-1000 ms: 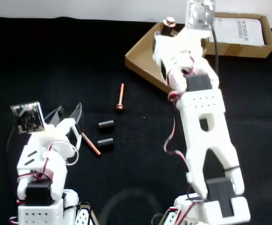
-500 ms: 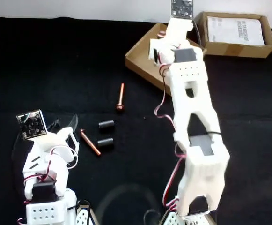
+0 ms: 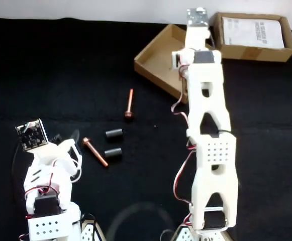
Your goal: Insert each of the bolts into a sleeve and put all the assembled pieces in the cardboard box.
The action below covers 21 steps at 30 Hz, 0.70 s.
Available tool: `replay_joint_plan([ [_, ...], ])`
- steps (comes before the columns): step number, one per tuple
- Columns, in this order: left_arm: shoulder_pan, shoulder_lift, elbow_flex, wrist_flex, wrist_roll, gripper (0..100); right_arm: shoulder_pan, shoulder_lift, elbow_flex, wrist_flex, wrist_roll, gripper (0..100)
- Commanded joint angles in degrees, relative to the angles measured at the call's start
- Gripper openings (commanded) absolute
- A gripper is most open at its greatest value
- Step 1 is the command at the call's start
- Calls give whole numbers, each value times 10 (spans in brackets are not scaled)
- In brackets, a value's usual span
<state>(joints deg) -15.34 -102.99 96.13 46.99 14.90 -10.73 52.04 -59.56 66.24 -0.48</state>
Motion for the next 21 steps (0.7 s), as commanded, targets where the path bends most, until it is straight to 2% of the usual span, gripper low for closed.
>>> replay_joint_plan([
  [1,-8,-6,10,7,5,196,0,10,-45,-3,23,8],
  [7,-6,-6,10,8,5,196,-10,54,-79,-23,42,21],
  [12,-5,-6,10,8,5,196,-17,66,-95,-14,41,183],
  [15,-5,-6,10,8,5,196,-24,62,-105,34,41,255],
  [21,-5,-4,10,8,5,196,-39,62,-236,196,41,267],
])
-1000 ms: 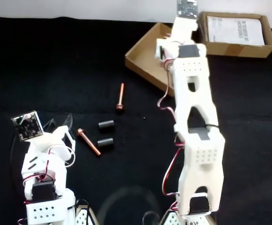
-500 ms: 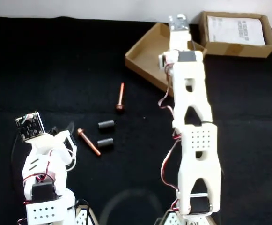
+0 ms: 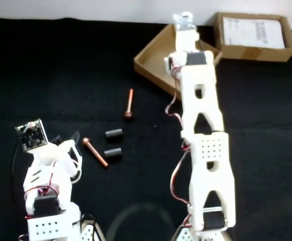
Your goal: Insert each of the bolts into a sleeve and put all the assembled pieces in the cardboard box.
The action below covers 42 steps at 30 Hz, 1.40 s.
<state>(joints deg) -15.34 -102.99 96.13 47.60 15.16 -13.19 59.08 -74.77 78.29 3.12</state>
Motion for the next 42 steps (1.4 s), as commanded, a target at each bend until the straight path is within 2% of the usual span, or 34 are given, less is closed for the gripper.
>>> replay_joint_plan([
  [1,-5,-3,10,2,3,197,-20,-7,-112,112,3,267],
  [5,-5,-3,10,2,3,198,-63,-7,-224,226,2,267],
  [8,-5,-3,10,2,3,198,-96,-15,-271,228,2,267],
  [13,-5,-2,10,2,3,199,-156,-86,-218,229,2,267],
  [17,-6,-2,10,2,2,199,-199,-136,-117,228,19,267],
  [24,-7,-2,10,2,0,199,-271,-214,141,227,264,267],
  [31,-7,-2,10,2,0,199,-277,-259,302,227,467,267],
  [36,-8,-4,10,2,0,199,-282,-259,326,227,523,267],
  [42,-9,-6,10,2,-1,199,-320,-258,327,226,527,267],
])
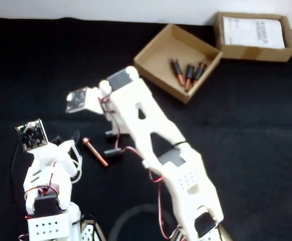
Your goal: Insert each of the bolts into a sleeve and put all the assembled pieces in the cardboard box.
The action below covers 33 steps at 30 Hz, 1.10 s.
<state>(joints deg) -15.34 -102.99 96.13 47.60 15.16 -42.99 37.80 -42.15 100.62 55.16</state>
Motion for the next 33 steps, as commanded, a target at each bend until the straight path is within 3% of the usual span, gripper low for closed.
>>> replay_joint_plan([
  [1,-9,-7,10,2,-1,199,-27,-44,0,3,5,267],
  [10,-9,-7,10,2,-1,199,-40,29,-23,1,7,267],
  [22,-12,-7,10,2,-1,199,-43,148,-241,0,34,267],
  [33,-15,-7,10,2,-1,199,-51,208,-253,1,9,267],
])
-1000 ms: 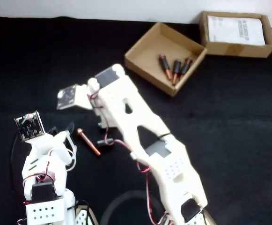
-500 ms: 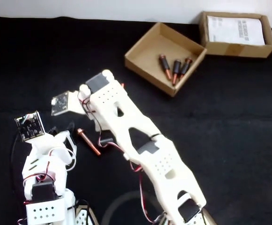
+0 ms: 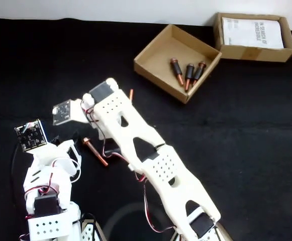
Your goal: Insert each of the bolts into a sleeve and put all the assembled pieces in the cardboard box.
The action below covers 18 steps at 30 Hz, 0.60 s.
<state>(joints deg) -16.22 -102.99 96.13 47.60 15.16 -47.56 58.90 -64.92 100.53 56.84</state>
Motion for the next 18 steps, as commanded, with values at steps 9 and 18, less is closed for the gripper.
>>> replay_joint_plan([
  [9,-7,-7,10,2,-1,199,-3,50,-26,-2,-9,252],
  [18,-7,-7,10,2,-1,199,17,75,-34,-35,-10,14],
])
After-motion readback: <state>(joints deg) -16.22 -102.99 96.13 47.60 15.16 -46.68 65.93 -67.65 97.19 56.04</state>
